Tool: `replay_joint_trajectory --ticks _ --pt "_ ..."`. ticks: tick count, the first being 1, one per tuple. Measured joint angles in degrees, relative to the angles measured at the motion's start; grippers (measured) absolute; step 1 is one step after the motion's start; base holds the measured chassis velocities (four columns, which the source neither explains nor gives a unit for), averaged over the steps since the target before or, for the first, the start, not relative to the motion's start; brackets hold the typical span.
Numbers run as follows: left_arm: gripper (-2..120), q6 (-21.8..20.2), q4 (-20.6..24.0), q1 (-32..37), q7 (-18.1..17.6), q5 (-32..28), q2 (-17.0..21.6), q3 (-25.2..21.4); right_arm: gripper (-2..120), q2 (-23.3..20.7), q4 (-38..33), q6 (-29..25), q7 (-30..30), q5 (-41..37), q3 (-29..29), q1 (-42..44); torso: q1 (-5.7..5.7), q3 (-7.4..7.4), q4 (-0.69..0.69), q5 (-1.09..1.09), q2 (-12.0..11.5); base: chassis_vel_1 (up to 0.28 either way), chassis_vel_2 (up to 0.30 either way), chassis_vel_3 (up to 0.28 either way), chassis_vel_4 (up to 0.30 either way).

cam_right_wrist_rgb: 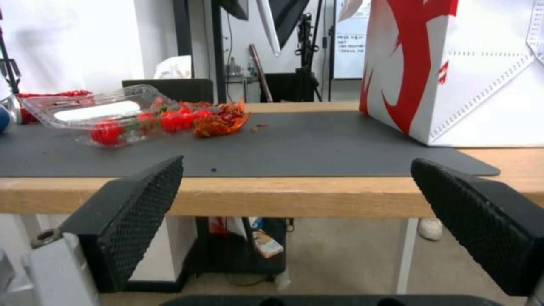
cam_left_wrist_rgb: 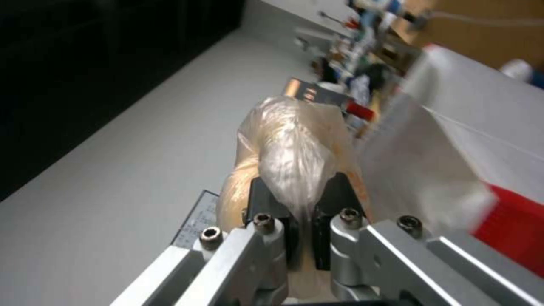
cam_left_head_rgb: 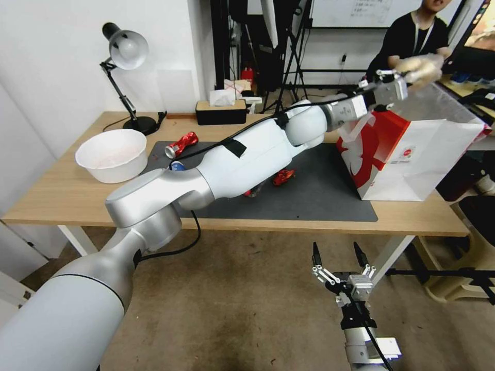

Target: Pick up the trash from the table and place it into the takeout bag.

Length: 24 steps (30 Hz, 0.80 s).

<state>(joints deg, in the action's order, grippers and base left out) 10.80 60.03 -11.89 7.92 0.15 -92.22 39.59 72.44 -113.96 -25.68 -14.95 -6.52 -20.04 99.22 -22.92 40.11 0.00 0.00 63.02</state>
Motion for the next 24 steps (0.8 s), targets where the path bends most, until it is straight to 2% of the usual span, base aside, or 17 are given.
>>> replay_joint_trajectory --ticks 6,11,14,16,17,20,21,23,24 --pt "3 -2.76 0.09 -1.70 2.31 3.21 0.04 3.13 100 0.22 0.25 0.04 0.00 0.06 -0.19 0.04 0.00 0.00 0.00 0.00 0.00 0.000 0.000 0.000 0.000" --pt "3 -3.65 0.01 -1.79 2.33 3.28 0.05 3.89 100 0.39 0.39 -0.09 0.00 0.09 -0.24 0.28 0.00 0.00 0.00 0.01 0.00 0.000 0.000 0.000 0.000" --pt "7 -3.89 -0.09 -1.78 2.19 3.47 0.06 3.91 100 0.42 0.47 -0.20 0.00 0.11 -0.33 0.33 0.00 0.00 0.00 0.00 0.00 0.000 0.000 0.000 0.000" --pt "18 -4.30 -0.42 -1.75 1.99 3.55 0.06 3.93 100 0.45 0.61 -0.23 0.01 0.14 -0.49 0.34 0.00 0.00 0.00 0.01 0.00 0.000 0.000 0.000 0.000" --pt "18 -4.30 -0.42 -1.75 1.99 3.55 0.06 3.93 100 0.45 0.61 -0.23 0.01 0.14 -0.49 0.34 0.00 0.00 0.00 0.01 0.00 0.000 0.000 0.000 0.000" --pt "33 -4.82 -1.04 -2.05 1.87 3.95 0.07 3.89 100 0.60 0.69 -0.23 0.04 0.21 -0.52 0.33 0.00 0.00 -0.01 0.01 0.00 0.000 0.000 0.000 0.000" --pt "33 -4.82 -1.04 -2.05 1.87 3.95 0.07 3.89 100 0.60 0.69 -0.23 0.04 0.21 -0.52 0.33 0.00 0.00 -0.01 0.01 0.00 0.000 0.000 0.000 0.000" --pt "43 -5.06 -1.00 -2.05 1.46 3.74 0.09 3.47 100 0.74 0.68 -0.23 0.06 0.26 -0.52 0.36 0.00 0.00 0.00 0.01 0.00 0.000 0.000 0.000 0.000" --pt "43 -5.06 -1.00 -2.05 1.46 3.74 0.09 3.47 100 0.74 0.68 -0.23 0.06 0.26 -0.52 0.36 0.00 0.00 0.00 0.01 0.00 0.000 0.000 0.000 0.000"
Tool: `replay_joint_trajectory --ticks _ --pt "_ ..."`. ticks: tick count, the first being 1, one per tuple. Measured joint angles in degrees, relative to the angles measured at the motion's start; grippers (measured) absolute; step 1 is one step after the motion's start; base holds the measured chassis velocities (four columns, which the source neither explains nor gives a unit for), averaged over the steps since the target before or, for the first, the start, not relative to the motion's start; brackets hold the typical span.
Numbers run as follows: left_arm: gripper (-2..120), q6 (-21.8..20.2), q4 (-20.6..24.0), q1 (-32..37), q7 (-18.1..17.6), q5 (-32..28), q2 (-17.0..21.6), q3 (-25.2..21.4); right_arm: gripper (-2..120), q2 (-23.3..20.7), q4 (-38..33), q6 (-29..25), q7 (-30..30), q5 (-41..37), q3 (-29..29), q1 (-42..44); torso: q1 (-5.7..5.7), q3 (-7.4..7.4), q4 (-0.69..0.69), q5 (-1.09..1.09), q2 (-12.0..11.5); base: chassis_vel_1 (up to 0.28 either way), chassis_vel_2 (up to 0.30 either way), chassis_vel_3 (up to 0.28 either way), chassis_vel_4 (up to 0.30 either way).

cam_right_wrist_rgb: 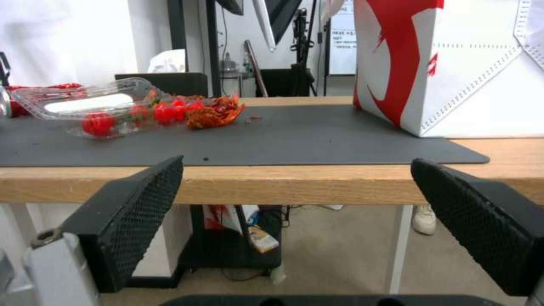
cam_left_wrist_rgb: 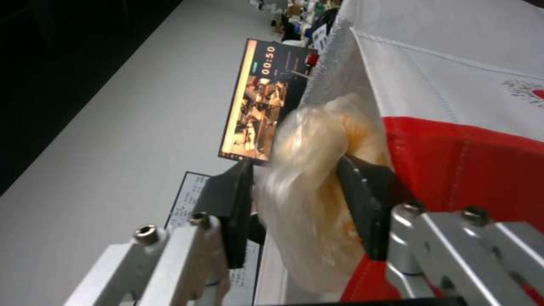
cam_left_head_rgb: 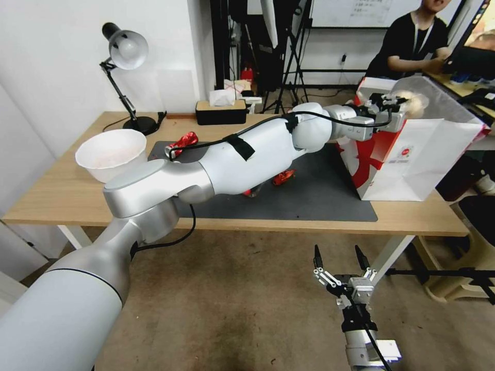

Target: Pick up the trash from the table and place it into the takeout bag.

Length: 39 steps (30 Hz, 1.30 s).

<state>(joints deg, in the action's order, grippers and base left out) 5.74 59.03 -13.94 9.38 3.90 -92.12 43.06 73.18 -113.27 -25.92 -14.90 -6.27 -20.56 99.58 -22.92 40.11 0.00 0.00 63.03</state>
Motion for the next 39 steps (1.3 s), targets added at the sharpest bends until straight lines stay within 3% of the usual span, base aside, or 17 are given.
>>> replay_joint_trajectory --ticks 4,14,15,17,20,21,24,28,30,31,33,34,35,38,39 --pt "65 -0.65 0.92 0.13 -0.73 -2.91 0.12 -0.89 100 0.29 -0.16 0.04 0.01 0.15 0.06 -0.03 0.00 0.00 -0.01 0.00 0.00 0.000 0.000 0.000 0.000" --pt "95 -5.72 6.07 1.23 -5.13 -15.96 1.93 -1.47 100 0.48 -0.58 0.06 0.01 0.21 -0.04 0.36 0.00 0.00 0.00 0.00 0.00 0.000 0.000 0.000 0.000" --pt "99 -7.77 8.34 1.94 -8.78 -21.75 2.91 -1.82 100 0.43 -0.63 0.04 0.01 0.21 -0.13 0.44 0.00 0.00 0.00 0.00 0.00 0.000 0.000 0.000 0.000" --pt "99 -8.91 9.53 2.32 -10.50 -24.70 3.43 -1.94 100 0.40 -0.65 0.03 0.02 0.21 -0.14 0.47 0.00 0.00 0.00 0.00 0.00 0.000 0.000 0.000 0.000" --pt "100 -14.65 15.71 5.00 -15.99 -37.24 5.95 -3.93 100 0.32 -0.65 0.00 0.02 0.21 -0.09 0.40 0.00 0.00 0.00 0.00 0.00 0.000 0.000 0.000 0.000" --pt "100 -14.65 15.71 5.00 -15.99 -37.24 5.95 -3.93 100 0.32 -0.65 0.00 0.02 0.21 -0.09 0.40 0.00 0.00 0.00 0.00 0.00 0.000 0.000 0.000 0.000" --pt "100 -18.24 20.39 9.01 -21.22 -43.60 8.14 -7.61 100 0.26 -0.43 0.01 0.02 0.21 0.29 0.10 0.00 0.00 -0.01 0.00 0.00 0.000 0.000 0.000 0.000" --pt "100 -19.57 22.17 11.19 -24.85 -44.63 8.98 -9.76 100 0.26 -0.32 0.07 0.02 0.21 0.43 -0.03 0.00 0.00 -0.01 0.01 0.00 0.000 0.000 0.000 0.000" --pt "100 -21.07 24.51 14.96 -33.45 -44.80 9.62 -12.43 100 0.19 -0.06 0.10 0.04 0.21 0.51 -0.11 0.00 0.00 -0.01 0.01 0.00 0.000 0.000 0.000 0.000" --pt "100 -21.07 24.51 14.96 -33.45 -44.80 9.62 -12.43 100 0.19 -0.06 0.10 0.04 0.21 0.51 -0.11 0.00 0.00 -0.01 0.01 0.00 0.000 0.000 0.000 0.000" --pt "100 -24.00 26.55 17.89 -40.64 -47.10 10.15 -13.73 100 0.13 0.18 0.11 0.04 0.22 0.51 -0.11 0.00 0.00 0.00 0.01 -0.01 0.000 0.000 0.000 0.000" --pt "100 -25.50 27.08 18.73 -42.79 -47.79 10.31 -14.15 100 0.12 0.29 0.11 0.04 0.23 0.51 -0.10 0.01 0.00 0.01 0.00 0.00 0.000 0.000 0.000 0.000" --pt "100 -25.50 27.08 18.73 -42.79 -47.79 10.31 -14.15 100 0.12 0.29 0.11 0.04 0.23 0.51 -0.10 0.01 0.00 0.01 0.00 0.00 0.000 0.000 0.000 0.000" --pt "100 -31.35 28.31 22.26 -54.64 -49.97 10.08 -17.41 100 0.16 0.77 0.10 0.05 0.25 0.52 -0.06 0.00 0.00 0.00 0.00 -0.01 0.000 0.000 0.000 0.000" --pt "100 -31.35 28.31 22.26 -54.64 -49.97 10.08 -17.41 100 0.16 0.77 0.10 0.05 0.25 0.52 -0.06 0.00 0.00 0.00 0.00 -0.01 0.000 0.000 0.000 0.000"
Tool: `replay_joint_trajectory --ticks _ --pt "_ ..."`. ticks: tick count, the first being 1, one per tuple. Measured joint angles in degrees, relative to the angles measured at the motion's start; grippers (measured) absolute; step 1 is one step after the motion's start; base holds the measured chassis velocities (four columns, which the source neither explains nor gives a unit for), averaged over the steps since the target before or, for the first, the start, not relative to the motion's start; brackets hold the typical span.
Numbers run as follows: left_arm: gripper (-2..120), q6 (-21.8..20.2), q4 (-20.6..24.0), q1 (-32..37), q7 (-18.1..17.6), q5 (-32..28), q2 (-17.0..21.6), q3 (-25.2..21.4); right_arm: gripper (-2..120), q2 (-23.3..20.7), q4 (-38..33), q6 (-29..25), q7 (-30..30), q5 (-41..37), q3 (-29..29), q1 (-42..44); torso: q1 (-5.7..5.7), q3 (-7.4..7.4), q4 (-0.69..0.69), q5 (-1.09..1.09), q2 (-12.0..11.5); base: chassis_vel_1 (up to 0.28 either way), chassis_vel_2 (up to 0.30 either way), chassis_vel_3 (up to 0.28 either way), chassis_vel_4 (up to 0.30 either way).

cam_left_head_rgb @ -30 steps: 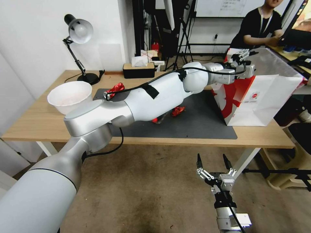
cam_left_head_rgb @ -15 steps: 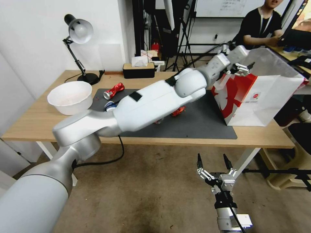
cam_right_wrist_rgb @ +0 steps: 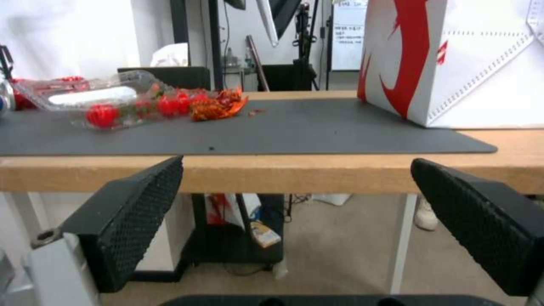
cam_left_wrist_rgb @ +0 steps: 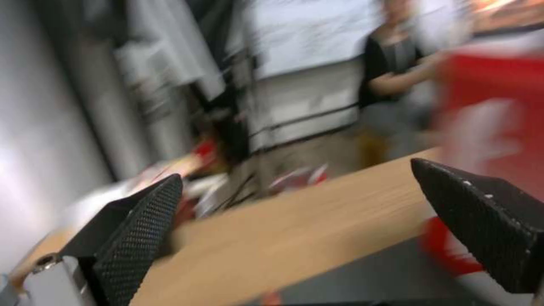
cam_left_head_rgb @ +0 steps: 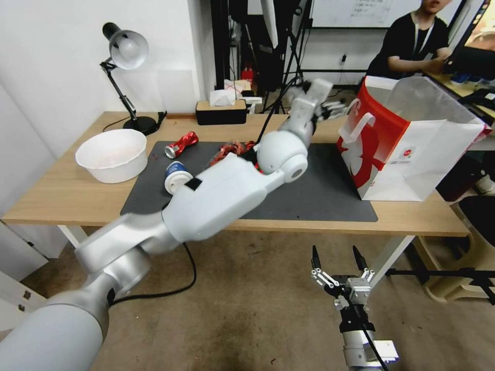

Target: Pick up the trash from the table and place it into the takeout bag.

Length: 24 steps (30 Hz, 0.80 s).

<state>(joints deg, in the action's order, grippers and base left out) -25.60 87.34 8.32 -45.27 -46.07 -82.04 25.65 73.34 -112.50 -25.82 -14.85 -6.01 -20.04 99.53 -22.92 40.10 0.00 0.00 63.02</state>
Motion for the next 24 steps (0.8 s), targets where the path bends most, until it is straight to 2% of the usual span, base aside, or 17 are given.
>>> replay_joint_trajectory --ticks 2,8,13,17,18,24 --pt "100 -0.75 -0.13 1.69 -2.85 1.33 0.30 -1.41 100 -0.01 0.35 -0.02 0.00 0.02 0.01 0.00 0.00 0.00 0.00 0.00 0.00 0.000 0.000 0.000 0.000" --pt "100 -0.78 -0.09 5.01 -4.01 4.36 2.45 -2.53 100 0.04 1.15 -0.04 0.03 0.05 0.23 -0.35 0.00 0.00 -0.01 0.01 0.00 0.000 0.000 0.000 0.000" --pt "100 -0.61 0.36 7.00 -4.09 5.43 3.46 -3.62 100 0.09 1.39 -0.04 0.07 0.07 0.49 -0.53 0.00 0.00 0.00 0.01 0.00 0.000 0.000 0.000 0.000" --pt "100 1.33 2.53 12.03 -2.30 8.44 8.22 -5.41 100 0.17 2.11 -0.04 0.13 0.10 0.74 -0.91 0.00 0.00 -0.01 0.01 0.00 0.000 0.000 0.000 0.000" --pt "100 1.33 2.53 12.03 -2.30 8.44 8.22 -5.41 100 0.17 2.11 -0.04 0.13 0.10 0.74 -0.91 0.00 0.00 -0.01 0.01 0.00 0.000 0.000 0.000 0.000" --pt "100 1.55 8.14 20.09 -1.19 9.96 12.01 -11.24 100 0.24 2.74 -0.29 0.14 0.22 1.02 -1.03 0.00 0.00 -0.01 0.01 0.00 0.000 0.000 0.000 0.000"
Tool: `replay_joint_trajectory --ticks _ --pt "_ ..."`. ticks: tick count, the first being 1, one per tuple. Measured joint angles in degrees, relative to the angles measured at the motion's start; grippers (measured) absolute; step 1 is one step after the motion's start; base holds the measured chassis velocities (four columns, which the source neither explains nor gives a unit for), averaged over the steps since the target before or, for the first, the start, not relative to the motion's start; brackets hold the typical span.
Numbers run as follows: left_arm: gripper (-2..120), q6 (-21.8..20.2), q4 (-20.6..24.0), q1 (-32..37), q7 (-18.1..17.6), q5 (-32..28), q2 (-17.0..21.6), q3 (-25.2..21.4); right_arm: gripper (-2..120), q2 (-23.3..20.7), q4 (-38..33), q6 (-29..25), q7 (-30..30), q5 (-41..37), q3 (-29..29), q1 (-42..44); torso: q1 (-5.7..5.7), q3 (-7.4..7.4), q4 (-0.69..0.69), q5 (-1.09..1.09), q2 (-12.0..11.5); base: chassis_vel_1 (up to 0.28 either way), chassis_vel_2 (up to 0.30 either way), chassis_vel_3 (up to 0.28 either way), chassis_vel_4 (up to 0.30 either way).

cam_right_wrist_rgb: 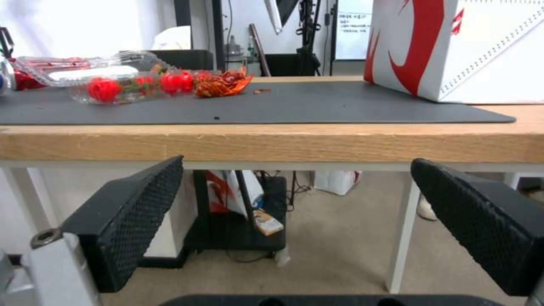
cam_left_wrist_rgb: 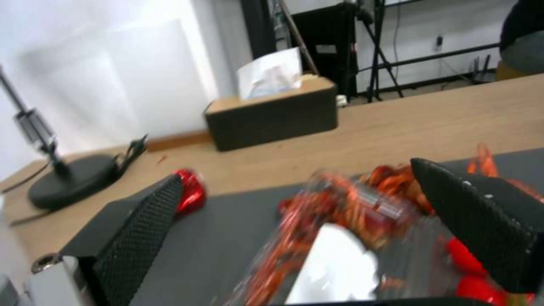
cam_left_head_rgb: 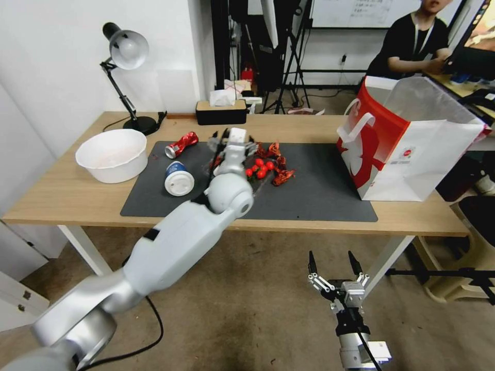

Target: Pick up the trash from the table and place it into the takeout bag.

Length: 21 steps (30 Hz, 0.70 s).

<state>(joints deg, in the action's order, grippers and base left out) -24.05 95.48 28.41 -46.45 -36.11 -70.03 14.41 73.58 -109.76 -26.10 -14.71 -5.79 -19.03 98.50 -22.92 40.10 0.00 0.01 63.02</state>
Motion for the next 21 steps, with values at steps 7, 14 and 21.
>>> replay_joint_trajectory --ticks 7,14,21 --pt "100 -0.01 7.37 8.36 1.68 3.04 2.86 -6.26 100 0.24 -0.03 0.00 0.01 0.43 0.38 0.04 0.00 0.00 0.00 -0.01 0.00 0.000 0.000 0.000 0.000" --pt "100 0.29 12.57 16.26 3.79 6.05 4.49 -12.48 100 0.73 -0.12 -0.04 0.01 0.81 0.86 0.12 0.00 0.00 0.00 0.00 0.00 0.000 0.000 0.000 0.000" --pt "100 1.86 16.94 24.81 6.41 7.76 6.16 -19.06 100 0.45 -0.62 -0.10 0.00 1.08 0.84 0.20 0.01 0.00 0.00 -0.01 0.00 0.000 0.000 0.000 0.000"
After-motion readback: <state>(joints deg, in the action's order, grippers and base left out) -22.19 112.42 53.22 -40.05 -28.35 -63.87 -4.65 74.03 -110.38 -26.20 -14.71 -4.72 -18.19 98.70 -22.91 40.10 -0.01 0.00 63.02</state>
